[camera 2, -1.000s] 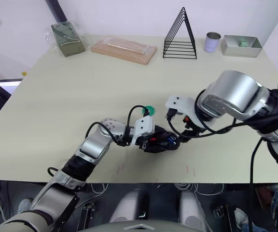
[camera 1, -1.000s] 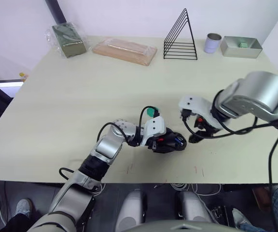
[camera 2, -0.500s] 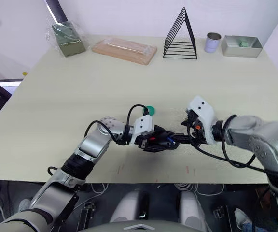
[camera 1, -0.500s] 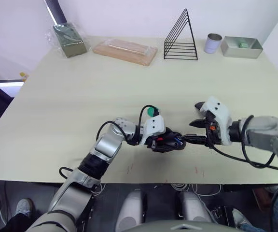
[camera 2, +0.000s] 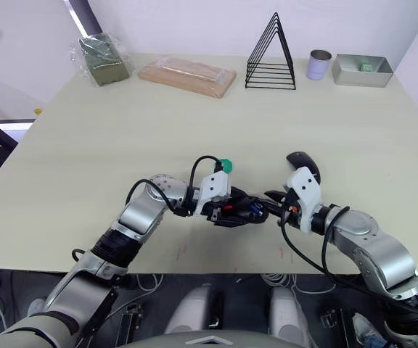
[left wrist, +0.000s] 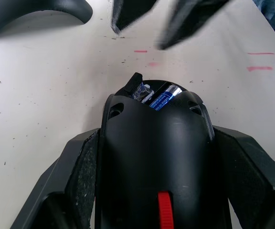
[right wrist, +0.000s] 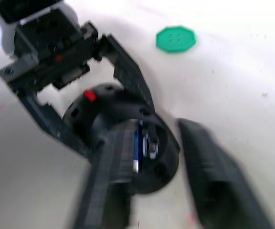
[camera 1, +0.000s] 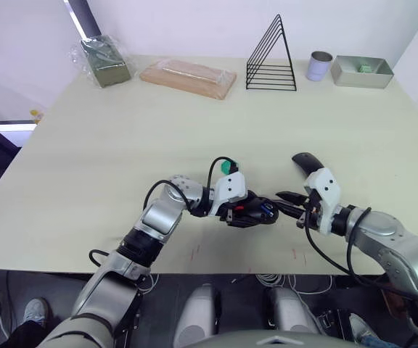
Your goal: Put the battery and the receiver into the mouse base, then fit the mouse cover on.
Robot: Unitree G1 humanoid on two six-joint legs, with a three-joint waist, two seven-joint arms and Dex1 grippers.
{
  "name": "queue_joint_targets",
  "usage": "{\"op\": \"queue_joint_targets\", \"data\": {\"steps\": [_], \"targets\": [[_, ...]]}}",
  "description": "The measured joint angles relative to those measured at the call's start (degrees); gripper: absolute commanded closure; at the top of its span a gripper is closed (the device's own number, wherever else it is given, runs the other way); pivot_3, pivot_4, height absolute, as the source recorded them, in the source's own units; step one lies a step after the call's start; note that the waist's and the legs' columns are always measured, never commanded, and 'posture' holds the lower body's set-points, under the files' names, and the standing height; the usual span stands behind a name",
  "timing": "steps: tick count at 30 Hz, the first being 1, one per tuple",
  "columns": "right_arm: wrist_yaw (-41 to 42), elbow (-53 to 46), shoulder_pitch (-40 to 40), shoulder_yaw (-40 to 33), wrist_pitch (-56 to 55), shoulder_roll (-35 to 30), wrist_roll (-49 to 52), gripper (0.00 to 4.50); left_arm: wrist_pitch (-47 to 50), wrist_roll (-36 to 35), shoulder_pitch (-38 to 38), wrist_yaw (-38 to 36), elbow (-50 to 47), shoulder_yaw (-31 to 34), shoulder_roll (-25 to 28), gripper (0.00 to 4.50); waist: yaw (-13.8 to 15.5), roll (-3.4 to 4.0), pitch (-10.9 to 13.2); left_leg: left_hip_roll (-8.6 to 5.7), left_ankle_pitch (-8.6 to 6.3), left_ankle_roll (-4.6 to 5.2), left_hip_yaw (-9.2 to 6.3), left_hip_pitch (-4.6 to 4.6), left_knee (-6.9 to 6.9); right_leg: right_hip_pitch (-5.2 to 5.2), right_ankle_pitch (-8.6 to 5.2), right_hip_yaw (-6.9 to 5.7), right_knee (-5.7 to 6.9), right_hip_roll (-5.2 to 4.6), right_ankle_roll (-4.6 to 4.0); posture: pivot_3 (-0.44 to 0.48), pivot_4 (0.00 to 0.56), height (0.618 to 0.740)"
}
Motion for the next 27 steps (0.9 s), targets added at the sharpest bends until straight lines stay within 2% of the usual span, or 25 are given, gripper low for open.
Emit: {"op": "queue_joint_targets", "data": {"steps": [13, 27], "targets": [[-1.2, 3.2, -1.4, 0.8, -0.8, 6.4, -1.4, 4.21, 0.0, 0.0, 0.0, 0.1, 0.0, 0.0, 0.1, 1.07, 0.0, 0.0, 0.0, 0.0, 0.0, 0.0, -0.01, 0.01, 0.0, 0.0, 0.0, -0.01, 0.04, 0.01, 0.0, 0.0, 0.15, 0.74], [-1.3, 4.0, 1.2, 0.8, -1.9, 7.4, -2.6, 4.21, 0.0, 0.0, 0.0, 0.1, 0.0, 0.0, 0.1, 1.07, 0.0, 0.0, 0.0, -0.01, 0.0, 0.0, 0.0, 0.03, 0.0, 0.0, 0.0, 0.01, 0.09, 0.01, -0.01, 0.0, 0.15, 0.74]]}}
